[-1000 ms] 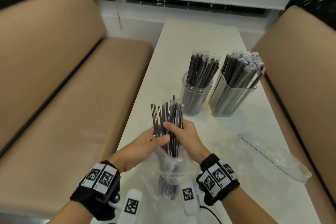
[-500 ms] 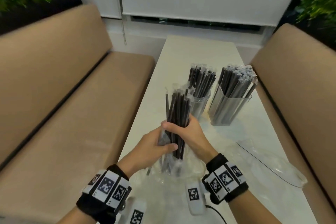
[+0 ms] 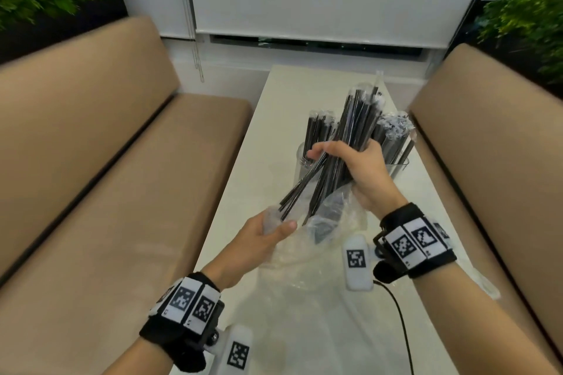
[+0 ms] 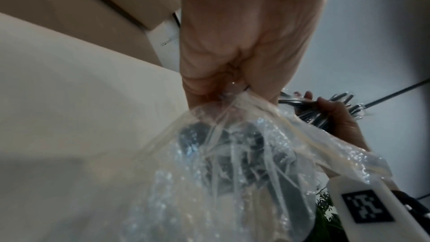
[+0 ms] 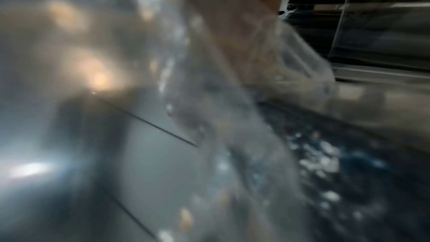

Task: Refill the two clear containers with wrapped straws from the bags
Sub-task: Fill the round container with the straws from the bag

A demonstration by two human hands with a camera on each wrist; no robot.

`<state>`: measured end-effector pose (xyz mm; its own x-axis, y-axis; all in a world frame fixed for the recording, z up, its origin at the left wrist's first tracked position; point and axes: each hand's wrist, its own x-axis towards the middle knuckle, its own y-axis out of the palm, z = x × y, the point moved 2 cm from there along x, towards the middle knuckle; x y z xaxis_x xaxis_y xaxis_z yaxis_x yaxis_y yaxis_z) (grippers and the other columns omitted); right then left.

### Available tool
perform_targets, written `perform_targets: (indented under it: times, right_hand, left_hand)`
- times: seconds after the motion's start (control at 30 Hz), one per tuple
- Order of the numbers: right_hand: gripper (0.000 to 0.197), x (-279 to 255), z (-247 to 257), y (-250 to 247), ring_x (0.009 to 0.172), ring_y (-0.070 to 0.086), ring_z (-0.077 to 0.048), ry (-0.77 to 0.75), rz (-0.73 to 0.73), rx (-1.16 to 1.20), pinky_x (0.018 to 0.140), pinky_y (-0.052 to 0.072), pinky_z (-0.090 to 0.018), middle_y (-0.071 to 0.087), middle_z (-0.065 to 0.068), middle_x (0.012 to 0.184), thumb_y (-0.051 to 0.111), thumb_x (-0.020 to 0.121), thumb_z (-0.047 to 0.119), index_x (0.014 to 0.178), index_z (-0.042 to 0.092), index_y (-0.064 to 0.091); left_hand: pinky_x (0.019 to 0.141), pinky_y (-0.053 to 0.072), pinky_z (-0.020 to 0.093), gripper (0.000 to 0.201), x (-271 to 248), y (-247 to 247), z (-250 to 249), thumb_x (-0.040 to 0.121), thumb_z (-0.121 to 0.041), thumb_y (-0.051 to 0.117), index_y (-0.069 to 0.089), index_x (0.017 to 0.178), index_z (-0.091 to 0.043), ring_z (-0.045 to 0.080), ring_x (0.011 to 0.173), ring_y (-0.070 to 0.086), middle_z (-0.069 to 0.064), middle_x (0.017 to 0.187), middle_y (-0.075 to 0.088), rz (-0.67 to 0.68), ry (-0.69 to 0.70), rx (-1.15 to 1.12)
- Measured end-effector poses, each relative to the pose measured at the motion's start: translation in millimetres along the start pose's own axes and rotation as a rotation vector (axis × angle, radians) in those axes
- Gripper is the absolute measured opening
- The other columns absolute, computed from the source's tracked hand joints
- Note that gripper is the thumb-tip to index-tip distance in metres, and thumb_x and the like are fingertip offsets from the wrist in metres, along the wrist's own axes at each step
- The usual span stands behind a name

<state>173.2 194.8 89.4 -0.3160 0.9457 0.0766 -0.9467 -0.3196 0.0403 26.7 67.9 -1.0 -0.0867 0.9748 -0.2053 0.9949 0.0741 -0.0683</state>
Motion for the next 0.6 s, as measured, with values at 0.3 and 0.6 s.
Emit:
perform_targets:
  times: [0.3, 0.6]
  right_hand:
    - [0.014, 29.5, 35.6, -13.5, 0.054, 0.063, -0.023, -0.081, -0.219, 0.256, 0.066, 0.060, -0.042, 0.062, -0.007, 0.062, 0.061, 0.086, -0.007, 0.083, 0.003, 0.054]
    - [0.019, 66.9, 65.0, -16.4, 0.048, 0.056, -0.018, -0.318, -0.491, 0.195, 0.055, 0.054, -0.033, 0.054, -0.005, 0.062, 0.059, 0.082, -0.002, 0.093, 0.009, 0.049]
  left_hand:
    - [0.056, 0.038, 0.019, 0.027, 4.2, -12.6, 24.1, 0.093, -0.036, 0.063, 0.058, 0.119, -0.030, 0.005, 0.055, 0.042, -0.008, 0.089, 0.055, 0.066, -0.243, 0.012]
    - [0.092, 0.047, 0.028, 0.079, 56.8, -43.2, -10.4, 0.083, -0.046, 0.072, 0.034, 0.149, -0.024, 0.017, 0.117, 0.053, 0.007, 0.145, 0.046, -0.049, -0.165, 0.459]
